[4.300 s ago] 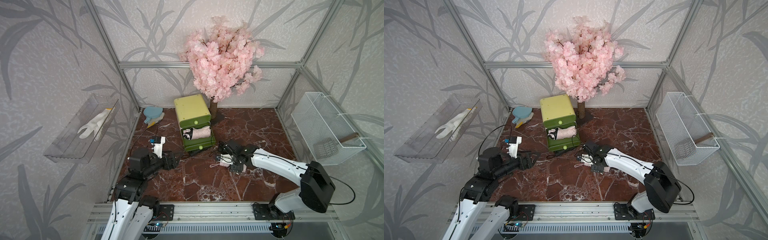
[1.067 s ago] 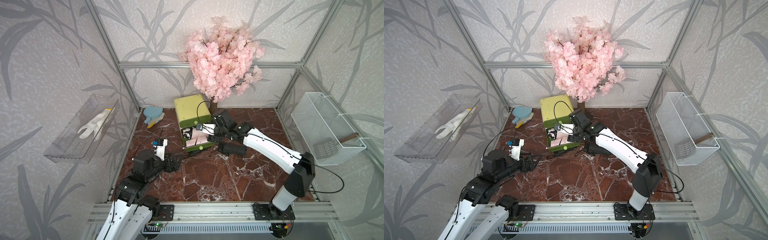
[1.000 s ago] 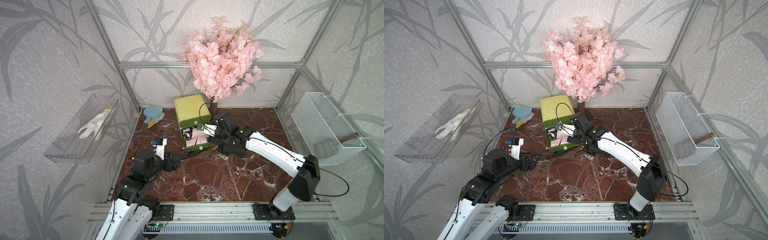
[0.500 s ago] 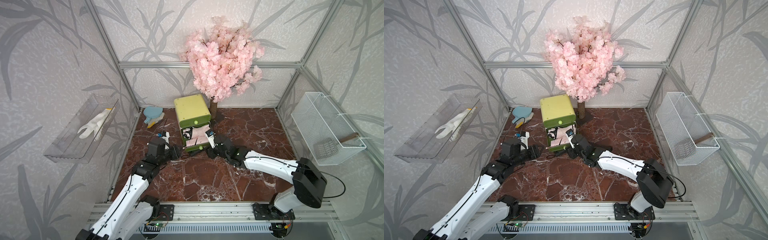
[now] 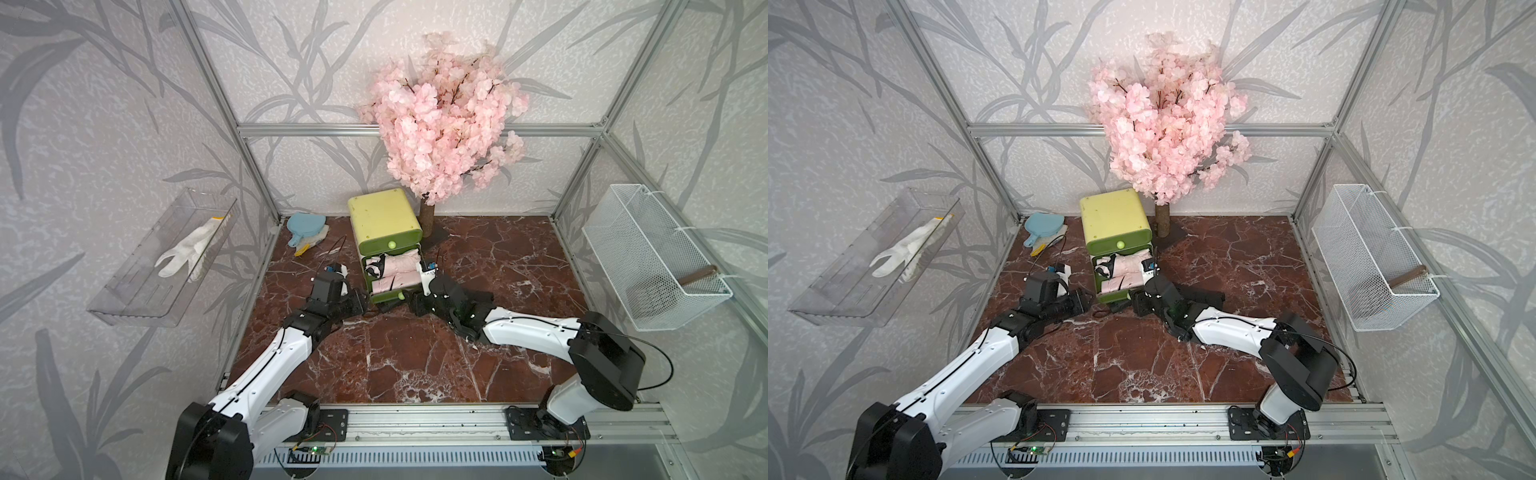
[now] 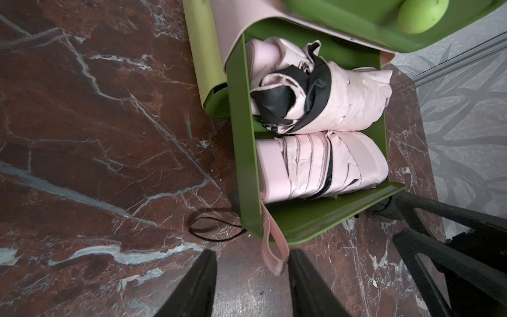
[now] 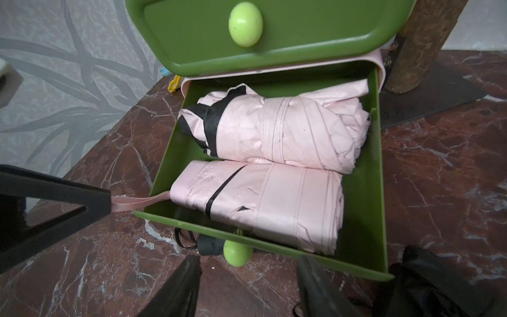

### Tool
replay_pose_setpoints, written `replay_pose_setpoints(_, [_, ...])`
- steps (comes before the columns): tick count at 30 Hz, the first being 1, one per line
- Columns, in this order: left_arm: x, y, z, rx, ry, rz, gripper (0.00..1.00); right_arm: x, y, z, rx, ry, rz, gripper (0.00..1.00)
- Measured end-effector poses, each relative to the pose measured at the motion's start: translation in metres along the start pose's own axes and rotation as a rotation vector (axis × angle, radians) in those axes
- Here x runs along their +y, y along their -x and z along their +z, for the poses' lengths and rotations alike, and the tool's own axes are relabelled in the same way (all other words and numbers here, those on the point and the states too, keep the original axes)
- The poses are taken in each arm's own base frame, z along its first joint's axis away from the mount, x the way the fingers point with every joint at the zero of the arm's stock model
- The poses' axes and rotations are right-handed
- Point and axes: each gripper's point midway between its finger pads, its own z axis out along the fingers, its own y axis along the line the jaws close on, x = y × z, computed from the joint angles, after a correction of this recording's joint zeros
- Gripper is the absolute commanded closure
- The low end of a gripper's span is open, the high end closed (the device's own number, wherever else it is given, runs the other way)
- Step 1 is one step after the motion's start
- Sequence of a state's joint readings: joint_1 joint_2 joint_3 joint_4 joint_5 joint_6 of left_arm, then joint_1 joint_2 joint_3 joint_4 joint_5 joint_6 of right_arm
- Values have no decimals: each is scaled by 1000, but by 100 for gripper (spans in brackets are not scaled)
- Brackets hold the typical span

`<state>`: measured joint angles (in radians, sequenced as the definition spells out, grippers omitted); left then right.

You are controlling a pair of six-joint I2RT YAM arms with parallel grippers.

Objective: Place the umbrella in the drawer by color
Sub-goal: Place the umbrella in the drawer.

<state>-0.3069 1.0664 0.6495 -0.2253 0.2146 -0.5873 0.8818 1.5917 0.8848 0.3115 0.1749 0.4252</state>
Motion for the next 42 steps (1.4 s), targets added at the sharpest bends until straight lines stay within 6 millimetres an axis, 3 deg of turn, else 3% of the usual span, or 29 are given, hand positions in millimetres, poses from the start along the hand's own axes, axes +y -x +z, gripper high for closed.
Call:
replay_pose_setpoints(3, [-1, 2, 6, -2, -2, -1, 67, 0, -2, 3, -5, 6, 15, 40])
replay_pose_setpoints(8, [-7, 5, 18, 30, -7, -12, 100, -4, -18, 4, 23, 9, 28, 40])
replay_pose_setpoints(13, [-28, 13, 17, 28, -38, 25, 100, -7, -26, 3, 35, 3, 22, 40])
replay_pose_setpoints(18, [-60, 41, 13, -10, -84, 68, 100, -8, -21, -4, 20, 6, 9, 40])
replay_pose_setpoints(22, [-74, 51, 33, 19, -94, 91, 100, -8, -17, -12, 3, 6, 0, 39])
replay_pose_setpoints(26, [-70, 33, 65, 112, -56, 115, 100, -9, -11, -19, -17, 5, -17, 39])
replay_pose_setpoints(29, [-68, 23, 79, 163, -22, 142, 90, -10, -8, -24, -28, -1, -32, 38])
replay_pose_setpoints(35, [-75, 18, 85, 166, 8, 210, 67, -15, -9, -33, -36, -13, -54, 38])
replay_pose_setpoints(42, [-68, 17, 82, 163, 57, 236, 54, -15, -7, -37, -44, -10, -60, 37])
